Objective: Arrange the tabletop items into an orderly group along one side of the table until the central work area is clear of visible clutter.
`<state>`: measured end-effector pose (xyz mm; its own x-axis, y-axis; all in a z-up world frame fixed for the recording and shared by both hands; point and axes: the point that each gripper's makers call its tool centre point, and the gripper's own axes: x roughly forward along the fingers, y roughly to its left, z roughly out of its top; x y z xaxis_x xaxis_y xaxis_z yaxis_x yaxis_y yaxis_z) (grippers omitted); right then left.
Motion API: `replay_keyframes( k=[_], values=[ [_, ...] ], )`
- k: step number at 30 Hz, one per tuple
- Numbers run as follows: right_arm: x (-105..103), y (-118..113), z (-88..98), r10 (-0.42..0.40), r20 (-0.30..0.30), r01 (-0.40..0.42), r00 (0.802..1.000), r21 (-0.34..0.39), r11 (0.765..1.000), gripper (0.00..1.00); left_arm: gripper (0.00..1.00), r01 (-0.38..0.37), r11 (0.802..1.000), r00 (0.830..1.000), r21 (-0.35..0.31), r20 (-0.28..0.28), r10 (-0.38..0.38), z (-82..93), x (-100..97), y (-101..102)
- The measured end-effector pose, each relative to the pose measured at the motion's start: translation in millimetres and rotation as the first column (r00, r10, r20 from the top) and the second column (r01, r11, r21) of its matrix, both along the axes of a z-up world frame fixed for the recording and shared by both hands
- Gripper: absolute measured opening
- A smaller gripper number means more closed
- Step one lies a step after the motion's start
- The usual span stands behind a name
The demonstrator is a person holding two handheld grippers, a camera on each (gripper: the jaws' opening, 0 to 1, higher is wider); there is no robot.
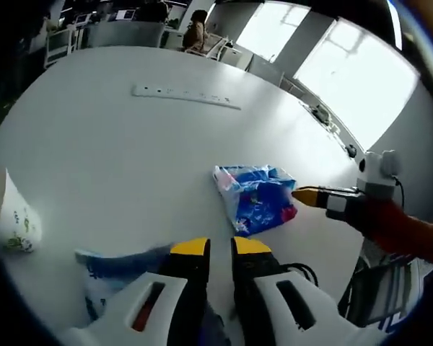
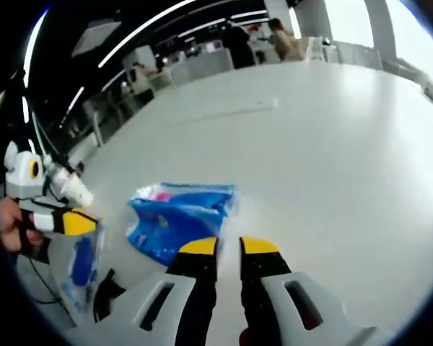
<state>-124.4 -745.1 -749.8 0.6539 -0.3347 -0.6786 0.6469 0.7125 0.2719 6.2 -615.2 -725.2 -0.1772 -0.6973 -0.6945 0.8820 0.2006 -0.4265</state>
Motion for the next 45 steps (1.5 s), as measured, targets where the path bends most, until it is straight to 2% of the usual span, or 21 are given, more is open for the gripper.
replay_keyframes(
  k=[4,6,9,20,27,34,39,45],
  values=[
    [-2.1,3.8,4.5,-0.003,-0.001,0.003,1.000,-0.015,1.000,0.09,0.08,-0.019,1.000,1.000,0.002,0.004,0.019,2.8,1.4,18.4],
    [-4.4,3.8,6.7,-0.016,0.006,0.016,1.000,-0.018,1.000,0.09,0.09,-0.062,0.998,0.998,0.000,-0.031,0.062,2.4,3.6,26.2],
    [-6.6,4.0,7.5,-0.025,0.007,0.025,1.000,-0.017,1.000,0.10,0.09,-0.084,0.997,0.996,0.001,-0.035,0.084,2.3,7.5,36.0],
    [-9.0,9.4,18.1,-0.021,0.012,0.021,1.000,-0.038,0.999,0.10,0.11,-0.100,0.995,0.995,-0.007,-0.015,0.100,10.9,7.6,68.0],
    [-9.4,10.7,23.2,-0.012,0.015,0.013,1.000,-0.054,0.998,0.10,0.14,-0.115,0.993,0.993,0.000,-0.026,0.115,13.9,6.2,93.0],
    [-12.8,12.9,25.0,-0.007,0.011,0.007,1.000,-0.058,0.998,0.10,0.16,-0.164,0.986,0.985,0.028,-0.049,0.166,13.8,8.8,128.6],
    [-15.4,15.7,25.4,-0.001,0.007,0.001,1.000,-0.063,0.998,0.10,0.16,-0.223,0.973,0.971,0.052,-0.076,0.227,9.5,11.3,152.6],
    [-15.2,21.4,24.0,0.014,0.001,-0.014,1.000,-0.065,0.998,0.10,0.21,-0.245,0.967,0.964,0.073,-0.092,0.251,6.0,6.4,174.8]
  ],
)
